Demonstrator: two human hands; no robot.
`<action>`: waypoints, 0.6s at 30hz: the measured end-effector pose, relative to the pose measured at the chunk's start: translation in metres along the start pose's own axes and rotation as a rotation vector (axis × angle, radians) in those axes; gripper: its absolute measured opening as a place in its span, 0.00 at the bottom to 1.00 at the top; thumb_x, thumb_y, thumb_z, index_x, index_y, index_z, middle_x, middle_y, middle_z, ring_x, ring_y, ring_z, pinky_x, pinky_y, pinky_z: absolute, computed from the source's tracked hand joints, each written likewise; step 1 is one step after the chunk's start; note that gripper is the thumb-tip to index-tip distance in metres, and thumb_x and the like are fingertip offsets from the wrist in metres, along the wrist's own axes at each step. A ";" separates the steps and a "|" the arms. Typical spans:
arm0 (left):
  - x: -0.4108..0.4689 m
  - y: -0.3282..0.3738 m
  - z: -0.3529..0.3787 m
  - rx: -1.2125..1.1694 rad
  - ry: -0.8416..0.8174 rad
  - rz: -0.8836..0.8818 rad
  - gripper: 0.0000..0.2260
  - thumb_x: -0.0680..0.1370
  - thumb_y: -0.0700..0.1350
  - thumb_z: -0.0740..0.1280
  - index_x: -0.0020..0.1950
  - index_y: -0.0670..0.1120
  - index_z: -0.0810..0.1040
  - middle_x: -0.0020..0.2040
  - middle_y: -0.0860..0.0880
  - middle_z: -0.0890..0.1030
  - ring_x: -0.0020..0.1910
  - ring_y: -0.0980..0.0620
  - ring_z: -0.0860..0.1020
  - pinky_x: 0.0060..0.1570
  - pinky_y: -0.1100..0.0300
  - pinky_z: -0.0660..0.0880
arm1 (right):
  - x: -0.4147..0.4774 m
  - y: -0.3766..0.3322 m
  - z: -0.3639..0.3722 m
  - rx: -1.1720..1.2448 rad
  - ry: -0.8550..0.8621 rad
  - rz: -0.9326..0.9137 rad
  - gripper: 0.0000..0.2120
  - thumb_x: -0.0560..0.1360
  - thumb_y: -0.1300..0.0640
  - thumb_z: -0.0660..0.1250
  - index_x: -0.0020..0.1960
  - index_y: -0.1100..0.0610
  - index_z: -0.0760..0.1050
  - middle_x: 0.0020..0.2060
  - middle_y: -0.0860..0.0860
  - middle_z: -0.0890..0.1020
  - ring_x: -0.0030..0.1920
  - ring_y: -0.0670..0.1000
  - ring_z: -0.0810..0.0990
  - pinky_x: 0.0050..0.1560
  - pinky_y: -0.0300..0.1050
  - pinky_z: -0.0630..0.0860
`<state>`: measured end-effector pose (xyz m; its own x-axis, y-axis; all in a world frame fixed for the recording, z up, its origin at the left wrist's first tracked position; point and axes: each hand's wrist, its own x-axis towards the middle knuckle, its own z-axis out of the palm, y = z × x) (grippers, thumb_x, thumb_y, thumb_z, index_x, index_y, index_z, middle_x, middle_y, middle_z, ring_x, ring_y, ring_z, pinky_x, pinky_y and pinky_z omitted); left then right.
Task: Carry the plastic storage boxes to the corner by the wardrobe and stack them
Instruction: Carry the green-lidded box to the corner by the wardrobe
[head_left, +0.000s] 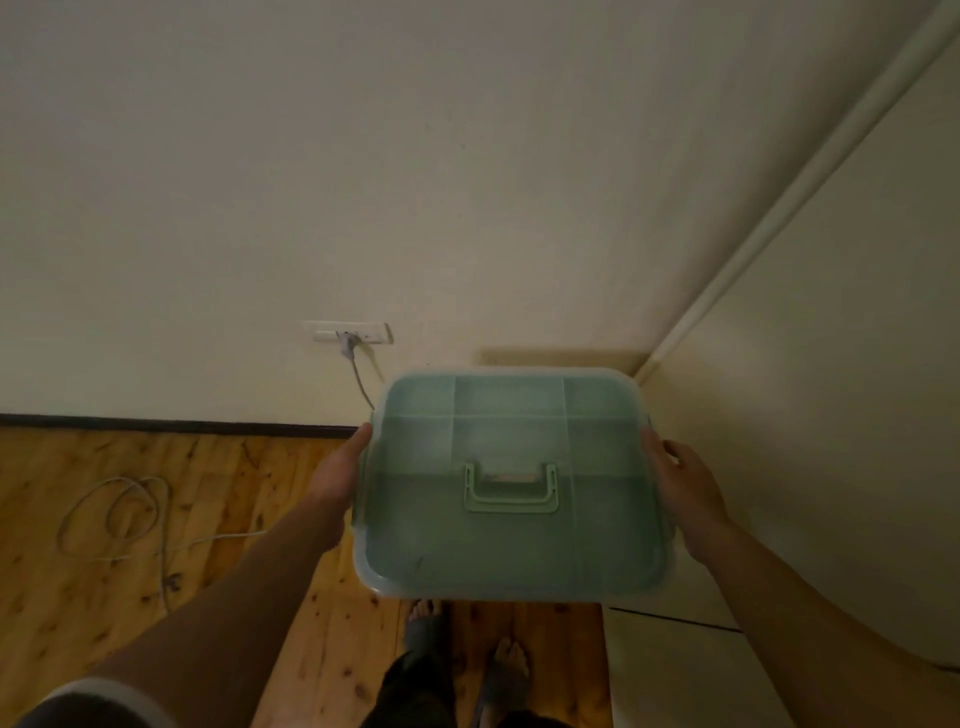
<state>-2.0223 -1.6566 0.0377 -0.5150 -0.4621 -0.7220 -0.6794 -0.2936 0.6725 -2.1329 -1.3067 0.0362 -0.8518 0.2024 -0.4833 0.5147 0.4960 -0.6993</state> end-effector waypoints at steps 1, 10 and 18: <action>0.008 0.005 -0.001 0.001 -0.010 -0.008 0.24 0.74 0.67 0.62 0.60 0.51 0.78 0.60 0.47 0.79 0.59 0.45 0.75 0.60 0.46 0.71 | 0.003 -0.004 0.003 0.015 0.007 0.005 0.33 0.72 0.30 0.59 0.70 0.49 0.69 0.64 0.54 0.75 0.61 0.57 0.74 0.55 0.50 0.72; 0.058 0.021 -0.001 0.044 -0.041 -0.084 0.37 0.69 0.71 0.64 0.70 0.49 0.72 0.66 0.45 0.75 0.63 0.41 0.72 0.65 0.38 0.68 | 0.019 -0.019 0.026 0.035 0.049 0.072 0.36 0.71 0.28 0.59 0.70 0.49 0.69 0.64 0.53 0.75 0.61 0.57 0.74 0.55 0.51 0.71; 0.099 0.001 0.015 0.075 -0.005 -0.113 0.34 0.72 0.68 0.63 0.70 0.48 0.72 0.66 0.45 0.75 0.63 0.42 0.72 0.65 0.42 0.68 | 0.055 0.010 0.053 0.038 0.009 0.158 0.35 0.72 0.28 0.57 0.69 0.51 0.71 0.64 0.53 0.76 0.61 0.56 0.75 0.58 0.54 0.73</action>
<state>-2.0815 -1.6899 -0.0353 -0.4355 -0.4252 -0.7934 -0.7705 -0.2798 0.5728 -2.1694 -1.3358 -0.0251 -0.7608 0.2830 -0.5840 0.6453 0.4254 -0.6345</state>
